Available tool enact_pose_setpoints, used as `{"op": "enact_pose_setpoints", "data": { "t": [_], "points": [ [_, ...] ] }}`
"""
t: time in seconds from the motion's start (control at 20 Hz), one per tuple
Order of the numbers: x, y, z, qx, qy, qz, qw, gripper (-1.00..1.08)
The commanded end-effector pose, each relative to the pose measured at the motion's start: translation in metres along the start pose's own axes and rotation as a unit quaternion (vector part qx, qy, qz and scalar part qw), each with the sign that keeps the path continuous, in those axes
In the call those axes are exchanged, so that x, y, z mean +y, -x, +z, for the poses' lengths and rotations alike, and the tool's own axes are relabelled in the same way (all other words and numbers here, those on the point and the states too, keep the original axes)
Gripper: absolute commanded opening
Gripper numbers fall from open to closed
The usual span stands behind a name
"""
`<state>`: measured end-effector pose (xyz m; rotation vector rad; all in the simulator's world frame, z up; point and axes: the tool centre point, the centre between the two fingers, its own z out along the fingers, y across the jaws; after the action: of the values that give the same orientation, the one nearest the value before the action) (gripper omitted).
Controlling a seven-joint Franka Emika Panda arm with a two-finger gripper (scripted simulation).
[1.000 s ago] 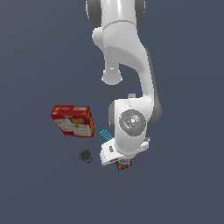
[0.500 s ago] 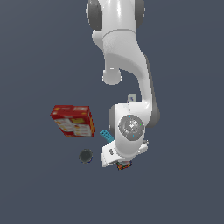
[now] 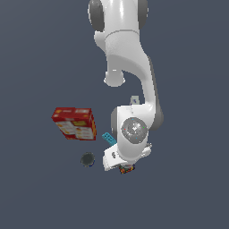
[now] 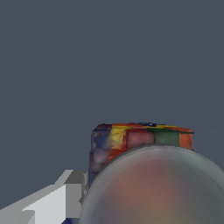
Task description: Pick up a designated object from a clutter of objects.
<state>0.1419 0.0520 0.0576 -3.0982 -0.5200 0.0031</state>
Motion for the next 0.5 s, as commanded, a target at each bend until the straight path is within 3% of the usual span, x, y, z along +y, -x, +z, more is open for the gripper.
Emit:
{"op": "enact_pose_setpoints", "data": {
  "t": [0.0,0.45],
  "points": [
    [0.0,0.0,-0.001,0.0,0.0,0.0,1.0,-1.0],
    [-0.003,0.013,-0.023,0.0,0.0,0.0,1.0,-1.0]
  ]
}}
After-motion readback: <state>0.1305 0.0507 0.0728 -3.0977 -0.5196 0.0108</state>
